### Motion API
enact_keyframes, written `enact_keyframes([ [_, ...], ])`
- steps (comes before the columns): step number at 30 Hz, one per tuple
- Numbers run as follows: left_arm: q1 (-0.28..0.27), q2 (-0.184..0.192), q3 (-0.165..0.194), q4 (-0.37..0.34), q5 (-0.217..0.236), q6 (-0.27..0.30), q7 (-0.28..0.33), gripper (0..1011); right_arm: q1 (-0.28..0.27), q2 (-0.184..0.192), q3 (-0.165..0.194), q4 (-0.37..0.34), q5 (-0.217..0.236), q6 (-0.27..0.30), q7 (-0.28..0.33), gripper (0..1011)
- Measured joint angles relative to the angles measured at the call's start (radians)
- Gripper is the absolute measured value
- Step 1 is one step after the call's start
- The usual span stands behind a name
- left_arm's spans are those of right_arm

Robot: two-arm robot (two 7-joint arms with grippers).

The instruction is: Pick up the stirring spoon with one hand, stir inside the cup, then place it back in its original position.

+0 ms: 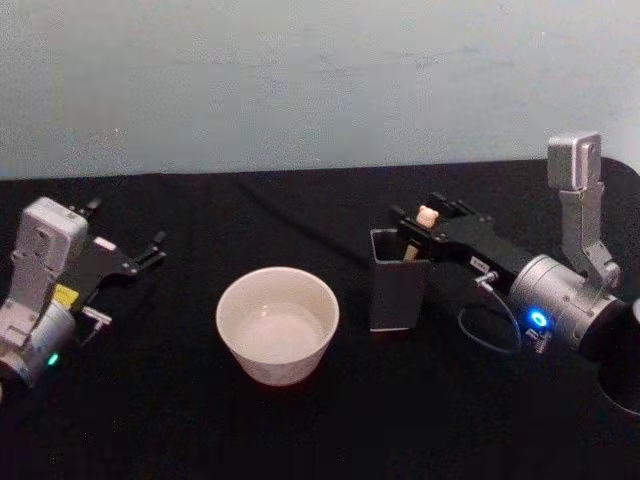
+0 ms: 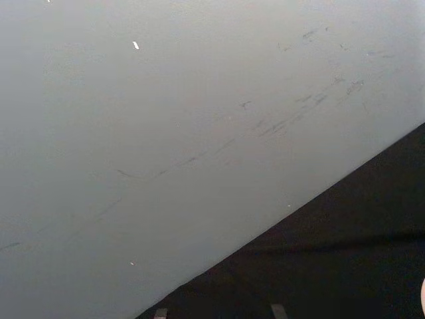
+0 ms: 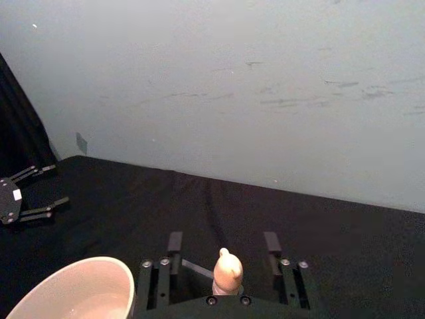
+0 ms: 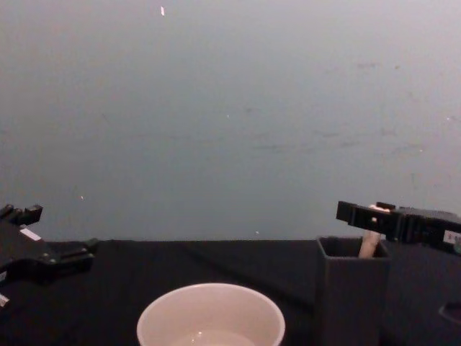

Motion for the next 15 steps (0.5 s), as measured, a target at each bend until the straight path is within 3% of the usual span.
enact_keyframes([
  [9, 0.000, 0.000, 0.000, 0.000, 0.000, 0.000, 0.000, 1001, 0.000, 0.000, 0.000, 0.000, 0.000, 0.000, 0.000, 995],
  [15, 0.000, 0.000, 0.000, 0.000, 0.000, 0.000, 0.000, 1001, -0.007, -0.017, 0.014, -0.009, -0.029, -0.048, -0.042, 1002],
])
